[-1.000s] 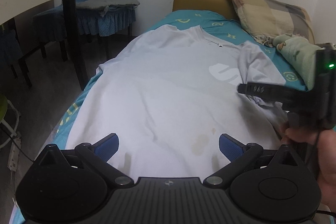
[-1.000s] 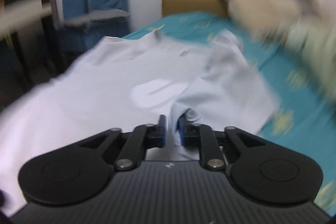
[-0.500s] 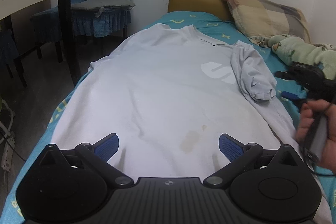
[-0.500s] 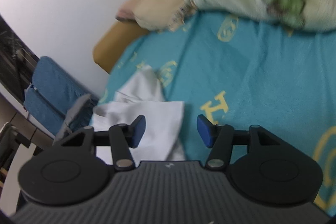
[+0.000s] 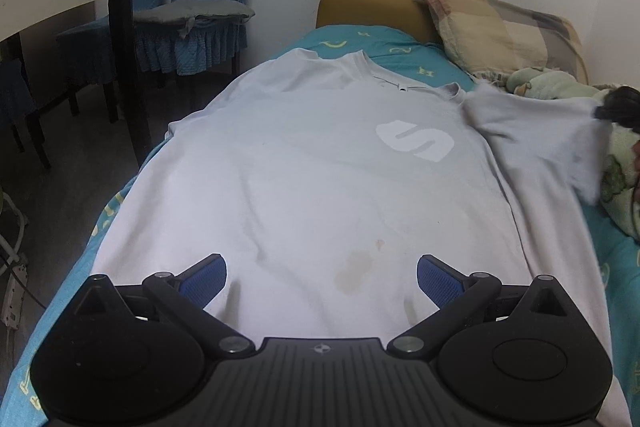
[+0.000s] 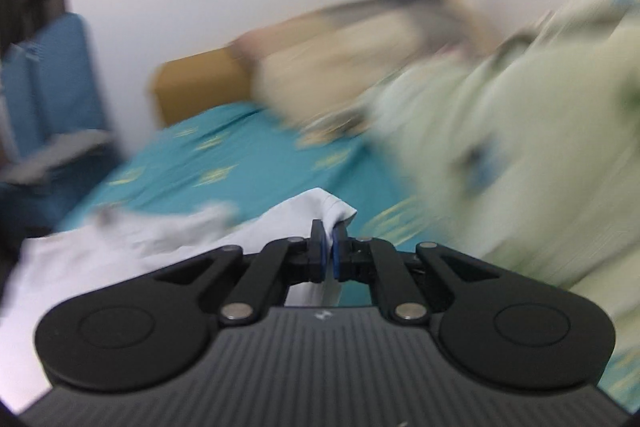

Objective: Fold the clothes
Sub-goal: 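Grasp the sleeve with the right gripper and fold it over the shirt body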

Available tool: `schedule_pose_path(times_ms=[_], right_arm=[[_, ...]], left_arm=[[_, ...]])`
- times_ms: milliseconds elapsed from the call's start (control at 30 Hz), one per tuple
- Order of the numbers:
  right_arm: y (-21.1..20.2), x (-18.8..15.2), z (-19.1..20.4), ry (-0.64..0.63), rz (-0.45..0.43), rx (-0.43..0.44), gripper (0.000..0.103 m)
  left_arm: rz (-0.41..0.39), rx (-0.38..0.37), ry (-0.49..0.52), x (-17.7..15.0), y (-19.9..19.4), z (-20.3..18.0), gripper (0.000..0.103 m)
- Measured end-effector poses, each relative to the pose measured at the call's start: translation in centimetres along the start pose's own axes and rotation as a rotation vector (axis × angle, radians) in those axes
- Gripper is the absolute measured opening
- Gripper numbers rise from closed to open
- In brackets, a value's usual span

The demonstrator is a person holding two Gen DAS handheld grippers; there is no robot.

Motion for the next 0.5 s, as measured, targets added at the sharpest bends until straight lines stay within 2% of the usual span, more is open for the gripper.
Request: schedule_pose_path(times_ms=[100, 133, 233, 300, 367, 433, 500], right_arm=[[0.9, 0.9, -4.1, -0.099, 0.005, -0.201, 0.006], [1.4, 0.8, -5.3, -0.104, 0.019, -0.215, 0.006], [1.6, -0.1, -7.1, -0.065, 0.015, -0.145, 0.008], [0.5, -0.5, -7.1, -0.032, -0.01, -0.103, 0.028], [-1.1, -0.9, -6.8, 0.02, -0.039, -0.048, 0.079], [-4.0, -1.4, -6.0, 0.062, -0.087, -0.028, 0.097], [-7.5, -1.8, -5.0, 0.09, -0.12, 0.005, 0.098]], left_arm=[[-0.003, 0.002, 0.016, -0.1, 0.1, -0.2, 0.102], [-0.002, 0.004, 0.021, -0.2, 0.3, -0.2, 0.102], [0.001, 0.018, 0.031, -0.1, 0.9, -0.1, 0.102], [-0.003, 0.025, 0.04, 0.0, 1.1, 0.0, 0.102], [-0.011, 0.032, 0.05, 0.1, 1.1, 0.1, 0.102], [-0.02, 0.031, 0.049, 0.3, 0.8, 0.3, 0.101], [-0.034, 0.028, 0.047, 0.5, 0.3, 0.4, 0.098]])
Point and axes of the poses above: each gripper's, at about its wrist camera, not at the fingertips, and y roughly the way its jaws point, z to its left, x to its top, the point moved 1 cm from there along y, roughly the way its jaws point, and after that the axes turned 9 degrees about -y, right-handed, at the moved point
